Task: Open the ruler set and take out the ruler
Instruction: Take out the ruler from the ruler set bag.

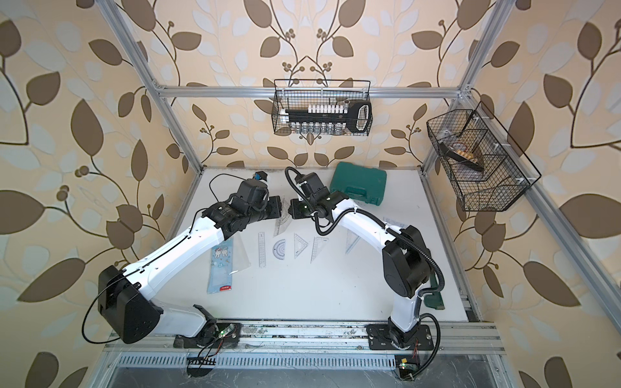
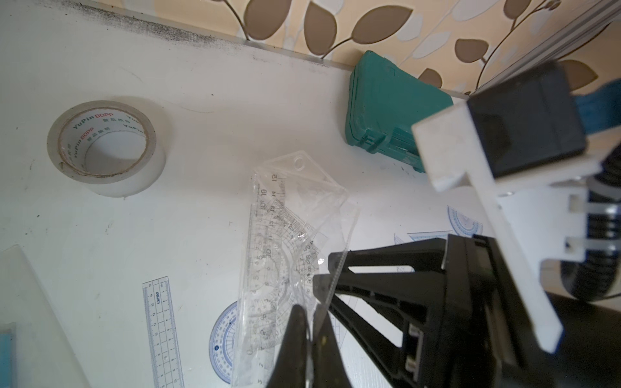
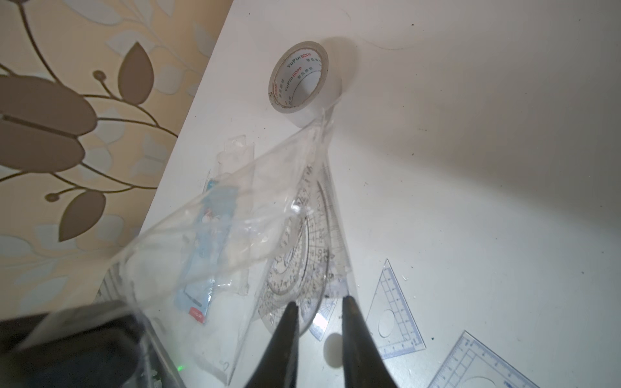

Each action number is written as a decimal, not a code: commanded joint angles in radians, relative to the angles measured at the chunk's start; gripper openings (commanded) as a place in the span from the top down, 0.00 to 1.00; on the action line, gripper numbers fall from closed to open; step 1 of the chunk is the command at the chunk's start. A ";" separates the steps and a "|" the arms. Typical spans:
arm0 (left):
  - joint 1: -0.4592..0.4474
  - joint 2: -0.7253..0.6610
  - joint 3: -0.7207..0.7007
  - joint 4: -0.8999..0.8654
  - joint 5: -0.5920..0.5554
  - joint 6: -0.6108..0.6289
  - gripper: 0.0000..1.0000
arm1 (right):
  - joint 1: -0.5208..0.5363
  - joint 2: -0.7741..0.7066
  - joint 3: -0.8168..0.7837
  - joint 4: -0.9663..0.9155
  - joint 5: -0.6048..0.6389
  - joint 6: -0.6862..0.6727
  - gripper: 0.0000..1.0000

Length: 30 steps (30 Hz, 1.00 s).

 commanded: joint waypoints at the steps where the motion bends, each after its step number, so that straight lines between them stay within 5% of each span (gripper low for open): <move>1: -0.011 -0.045 -0.003 0.045 0.006 -0.017 1.00 | 0.005 0.028 0.036 -0.009 0.001 0.002 0.77; 30: -0.013 -0.015 -0.020 0.077 -0.024 -0.030 1.00 | 0.008 0.031 0.036 0.061 -0.094 0.048 1.00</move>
